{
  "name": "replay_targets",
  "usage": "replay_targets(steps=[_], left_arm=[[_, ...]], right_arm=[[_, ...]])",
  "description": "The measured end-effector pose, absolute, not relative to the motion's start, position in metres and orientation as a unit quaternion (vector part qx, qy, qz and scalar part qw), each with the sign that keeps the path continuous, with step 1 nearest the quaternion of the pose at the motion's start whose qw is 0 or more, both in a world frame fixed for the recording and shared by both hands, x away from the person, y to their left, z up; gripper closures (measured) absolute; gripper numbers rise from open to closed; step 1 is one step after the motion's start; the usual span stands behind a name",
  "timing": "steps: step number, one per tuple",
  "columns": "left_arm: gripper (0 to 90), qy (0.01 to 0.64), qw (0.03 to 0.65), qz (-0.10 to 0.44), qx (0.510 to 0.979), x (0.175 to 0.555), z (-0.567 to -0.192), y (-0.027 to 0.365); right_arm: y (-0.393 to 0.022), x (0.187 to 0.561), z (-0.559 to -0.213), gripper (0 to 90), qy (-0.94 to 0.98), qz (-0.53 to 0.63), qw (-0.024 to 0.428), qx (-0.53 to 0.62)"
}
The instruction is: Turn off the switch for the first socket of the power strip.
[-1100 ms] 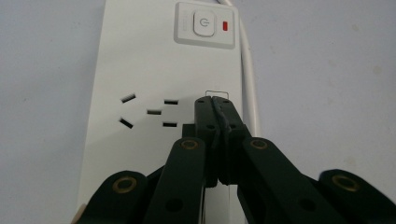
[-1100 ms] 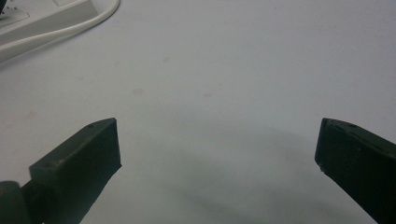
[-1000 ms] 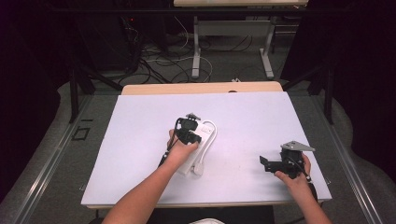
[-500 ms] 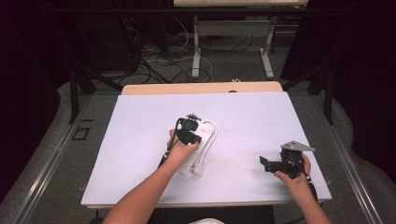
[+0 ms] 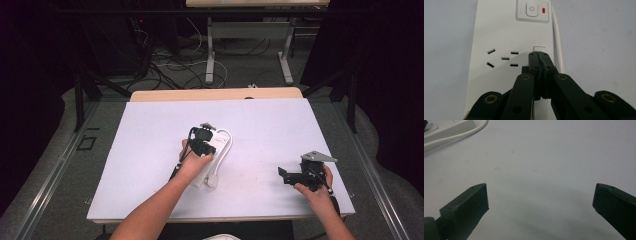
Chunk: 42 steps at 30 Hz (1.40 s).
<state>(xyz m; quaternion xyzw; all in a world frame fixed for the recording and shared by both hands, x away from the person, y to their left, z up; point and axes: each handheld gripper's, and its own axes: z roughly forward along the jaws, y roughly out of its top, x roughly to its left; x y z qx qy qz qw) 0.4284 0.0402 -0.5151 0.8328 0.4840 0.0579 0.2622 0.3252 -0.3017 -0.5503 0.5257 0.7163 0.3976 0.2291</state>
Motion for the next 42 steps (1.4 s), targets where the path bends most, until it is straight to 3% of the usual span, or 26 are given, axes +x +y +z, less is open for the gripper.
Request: replay_targets(steps=[30,42], left_arm=[[89.3,0.471,0.279,0.053,0.835,0.419,-0.513,0.043],[83.7,0.477,0.305,0.054,0.823,0.409,-0.496,0.052]], right_arm=[[-0.305,0.325,-0.549,0.5,0.706,0.408,0.234,0.53],[-0.303,0.324,-0.546,0.5,0.707,0.41,0.238,0.525]])
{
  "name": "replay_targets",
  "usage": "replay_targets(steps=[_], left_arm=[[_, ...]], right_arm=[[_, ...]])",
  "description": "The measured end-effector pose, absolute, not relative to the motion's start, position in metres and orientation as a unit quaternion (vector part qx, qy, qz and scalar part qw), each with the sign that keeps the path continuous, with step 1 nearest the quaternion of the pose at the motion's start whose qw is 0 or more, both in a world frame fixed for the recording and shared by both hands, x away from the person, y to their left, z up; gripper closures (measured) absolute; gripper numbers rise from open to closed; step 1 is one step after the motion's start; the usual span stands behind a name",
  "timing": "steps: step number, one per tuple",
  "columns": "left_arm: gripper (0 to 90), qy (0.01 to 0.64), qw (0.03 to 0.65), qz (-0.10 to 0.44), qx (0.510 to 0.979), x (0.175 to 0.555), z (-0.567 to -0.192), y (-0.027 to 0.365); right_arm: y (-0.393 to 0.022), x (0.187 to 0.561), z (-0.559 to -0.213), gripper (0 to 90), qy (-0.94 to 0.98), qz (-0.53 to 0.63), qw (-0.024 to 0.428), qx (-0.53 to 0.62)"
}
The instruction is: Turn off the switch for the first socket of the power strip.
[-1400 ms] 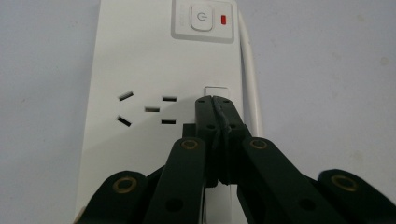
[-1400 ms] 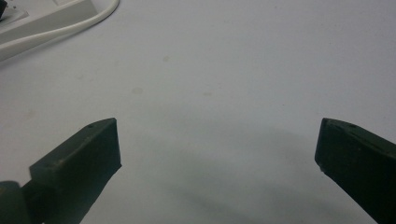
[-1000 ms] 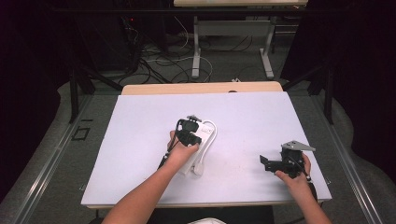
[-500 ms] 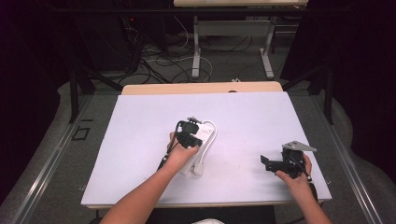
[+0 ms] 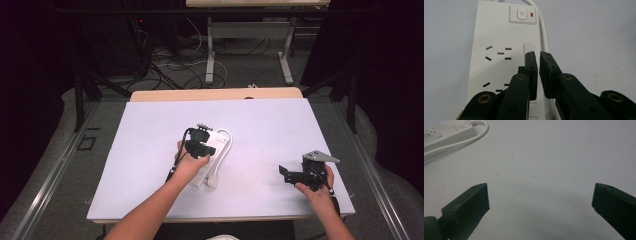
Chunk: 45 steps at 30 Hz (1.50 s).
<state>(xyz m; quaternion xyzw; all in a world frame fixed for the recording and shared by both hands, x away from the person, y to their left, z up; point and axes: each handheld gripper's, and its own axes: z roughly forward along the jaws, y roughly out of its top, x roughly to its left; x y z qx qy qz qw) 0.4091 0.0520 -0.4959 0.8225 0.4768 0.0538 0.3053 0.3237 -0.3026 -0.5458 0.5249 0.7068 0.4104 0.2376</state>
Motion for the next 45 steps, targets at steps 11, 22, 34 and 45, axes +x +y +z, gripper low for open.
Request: replay_targets(steps=[11,22,34,45], left_arm=[[74.0,0.471,0.322,0.048,0.82,0.401,-0.484,0.066],[61.5,0.477,0.345,0.053,0.806,0.392,-0.477,0.088],[50.5,0.482,0.357,0.064,0.798,0.384,-0.478,0.119],[45.2,0.491,0.369,0.097,0.783,0.378,-0.478,0.146]], right_arm=[[-0.303,0.324,-0.546,0.5,0.705,0.412,0.237,0.526],[-0.304,0.324,-0.545,0.5,0.705,0.412,0.24,0.525],[-0.303,0.323,-0.545,0.5,0.705,0.411,0.239,0.526],[-0.303,0.323,-0.546,0.5,0.702,0.412,0.243,0.527]])
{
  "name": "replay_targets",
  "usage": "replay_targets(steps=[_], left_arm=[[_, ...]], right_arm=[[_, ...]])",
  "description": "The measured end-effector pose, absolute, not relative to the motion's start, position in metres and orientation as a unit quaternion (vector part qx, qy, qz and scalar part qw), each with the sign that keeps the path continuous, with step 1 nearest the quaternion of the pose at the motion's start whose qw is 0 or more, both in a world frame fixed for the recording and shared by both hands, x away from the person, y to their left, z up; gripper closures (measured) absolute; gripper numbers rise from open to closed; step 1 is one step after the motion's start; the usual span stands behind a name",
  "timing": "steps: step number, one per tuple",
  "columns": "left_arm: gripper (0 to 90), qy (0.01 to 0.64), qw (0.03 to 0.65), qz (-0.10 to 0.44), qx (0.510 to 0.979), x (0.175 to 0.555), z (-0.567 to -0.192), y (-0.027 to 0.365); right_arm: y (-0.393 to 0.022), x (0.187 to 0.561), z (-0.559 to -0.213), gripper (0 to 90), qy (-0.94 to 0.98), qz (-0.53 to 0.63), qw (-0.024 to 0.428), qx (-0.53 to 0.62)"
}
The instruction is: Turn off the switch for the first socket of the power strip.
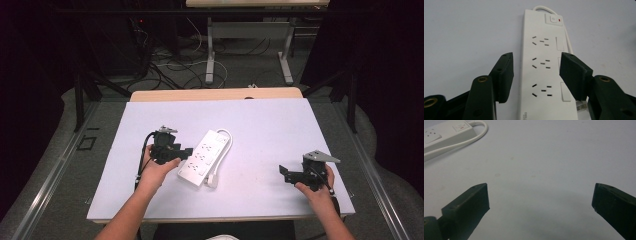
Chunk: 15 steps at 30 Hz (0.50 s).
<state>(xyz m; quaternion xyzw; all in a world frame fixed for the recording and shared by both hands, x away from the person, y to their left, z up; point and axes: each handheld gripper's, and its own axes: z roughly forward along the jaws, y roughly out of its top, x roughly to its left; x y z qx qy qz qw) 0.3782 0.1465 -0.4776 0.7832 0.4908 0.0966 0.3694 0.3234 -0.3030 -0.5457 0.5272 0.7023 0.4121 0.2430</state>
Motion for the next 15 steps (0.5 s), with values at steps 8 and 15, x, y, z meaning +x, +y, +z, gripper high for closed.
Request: replay_targets(steps=[8,15], left_arm=[[43.6,0.499,0.374,0.109,0.774,0.377,-0.476,0.164],[34.1,0.503,0.383,0.102,0.768,0.375,-0.477,0.176]], right_arm=[[-0.303,0.323,-0.546,0.5,0.702,0.412,0.243,0.528],[-0.303,0.323,-0.546,0.5,0.705,0.411,0.239,0.527]])
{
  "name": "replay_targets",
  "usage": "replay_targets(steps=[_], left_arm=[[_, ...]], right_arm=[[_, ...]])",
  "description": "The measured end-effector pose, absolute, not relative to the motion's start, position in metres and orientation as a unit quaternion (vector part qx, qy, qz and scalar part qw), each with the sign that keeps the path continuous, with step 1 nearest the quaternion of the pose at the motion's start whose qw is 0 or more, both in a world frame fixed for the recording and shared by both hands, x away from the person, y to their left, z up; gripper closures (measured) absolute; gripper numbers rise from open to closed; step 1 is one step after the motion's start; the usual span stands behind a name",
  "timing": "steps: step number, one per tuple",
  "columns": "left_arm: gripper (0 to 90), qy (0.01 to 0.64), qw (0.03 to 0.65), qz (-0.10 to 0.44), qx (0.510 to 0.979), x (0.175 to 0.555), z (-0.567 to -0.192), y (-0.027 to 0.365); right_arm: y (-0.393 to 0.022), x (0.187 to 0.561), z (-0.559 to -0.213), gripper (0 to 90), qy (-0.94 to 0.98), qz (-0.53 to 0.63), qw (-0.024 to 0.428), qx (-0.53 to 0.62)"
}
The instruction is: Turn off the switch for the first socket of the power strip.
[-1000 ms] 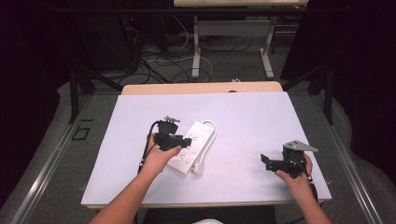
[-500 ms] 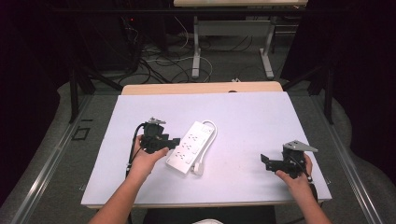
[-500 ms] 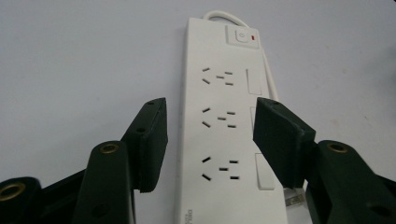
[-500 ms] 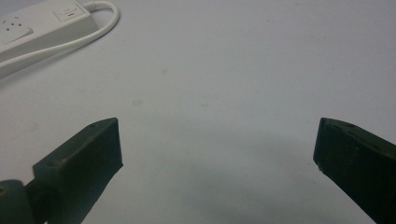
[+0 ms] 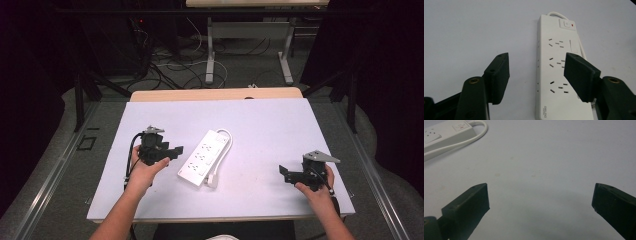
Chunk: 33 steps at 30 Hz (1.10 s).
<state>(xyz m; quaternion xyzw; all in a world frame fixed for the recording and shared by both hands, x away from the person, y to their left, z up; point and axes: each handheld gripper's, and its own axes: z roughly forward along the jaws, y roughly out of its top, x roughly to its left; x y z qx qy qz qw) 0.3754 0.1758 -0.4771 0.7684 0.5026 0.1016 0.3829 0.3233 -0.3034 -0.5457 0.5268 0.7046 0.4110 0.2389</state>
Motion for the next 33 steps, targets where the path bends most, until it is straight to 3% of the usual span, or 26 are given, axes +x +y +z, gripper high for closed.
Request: replay_targets(steps=[13,33], left_arm=[[1.5,0.514,0.38,0.108,0.761,0.369,-0.485,0.199],[0.5,0.523,0.371,0.103,0.76,0.36,-0.509,0.226]], right_arm=[[-0.303,0.323,-0.546,0.5,0.705,0.41,0.24,0.526],[-0.303,0.323,-0.546,0.5,0.704,0.409,0.24,0.528]])
